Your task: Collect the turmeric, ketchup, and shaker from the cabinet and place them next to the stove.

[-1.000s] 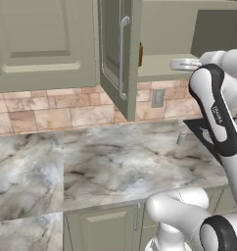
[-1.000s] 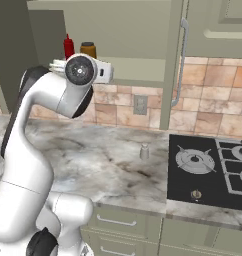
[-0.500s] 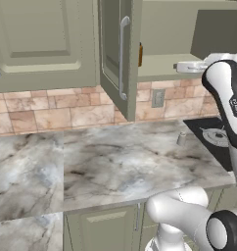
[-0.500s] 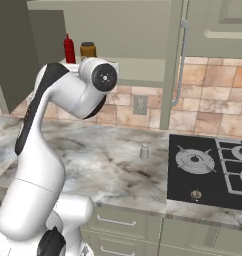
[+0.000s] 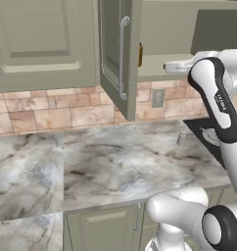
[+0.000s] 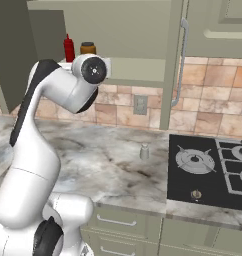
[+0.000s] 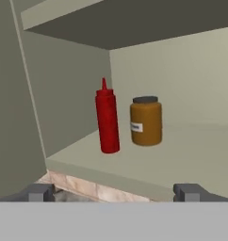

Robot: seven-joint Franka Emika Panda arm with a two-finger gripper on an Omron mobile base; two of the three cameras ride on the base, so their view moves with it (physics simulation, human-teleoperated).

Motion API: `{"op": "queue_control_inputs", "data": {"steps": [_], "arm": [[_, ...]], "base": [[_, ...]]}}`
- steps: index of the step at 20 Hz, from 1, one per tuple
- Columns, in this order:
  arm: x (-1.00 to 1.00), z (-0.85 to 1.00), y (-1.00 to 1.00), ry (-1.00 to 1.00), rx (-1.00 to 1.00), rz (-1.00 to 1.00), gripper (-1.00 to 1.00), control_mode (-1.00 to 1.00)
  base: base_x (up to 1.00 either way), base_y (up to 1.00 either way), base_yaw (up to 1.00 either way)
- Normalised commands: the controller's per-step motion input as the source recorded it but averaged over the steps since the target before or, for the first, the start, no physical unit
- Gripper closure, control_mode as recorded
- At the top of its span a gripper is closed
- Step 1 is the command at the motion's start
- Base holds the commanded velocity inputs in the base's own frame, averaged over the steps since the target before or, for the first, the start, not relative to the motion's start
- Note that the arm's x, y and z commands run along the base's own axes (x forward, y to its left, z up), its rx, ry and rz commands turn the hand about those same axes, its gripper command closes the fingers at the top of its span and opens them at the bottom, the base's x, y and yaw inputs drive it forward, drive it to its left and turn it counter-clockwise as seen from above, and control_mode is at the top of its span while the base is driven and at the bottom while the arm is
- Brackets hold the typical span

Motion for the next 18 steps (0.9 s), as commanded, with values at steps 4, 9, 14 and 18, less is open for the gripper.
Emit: {"op": "queue_control_inputs", "data": {"steps": [4,9,14,18], "arm": [[0.18,0.0,0.14,0.02,-0.04,0.0,-1.0,-1.0],[0.19,0.04,0.08,0.0,-0.01,0.0,-1.0,-1.0],[0.25,0.06,0.01,0.0,0.0,0.0,-1.0,-1.0],[0.27,0.01,0.05,0.0,0.0,0.0,-1.0,-1.0]], "base": [[0.0,0.0,0.0],[0.0,0.0,0.0],[0.0,0.0,0.0],[0.0,0.0,0.0]]}}
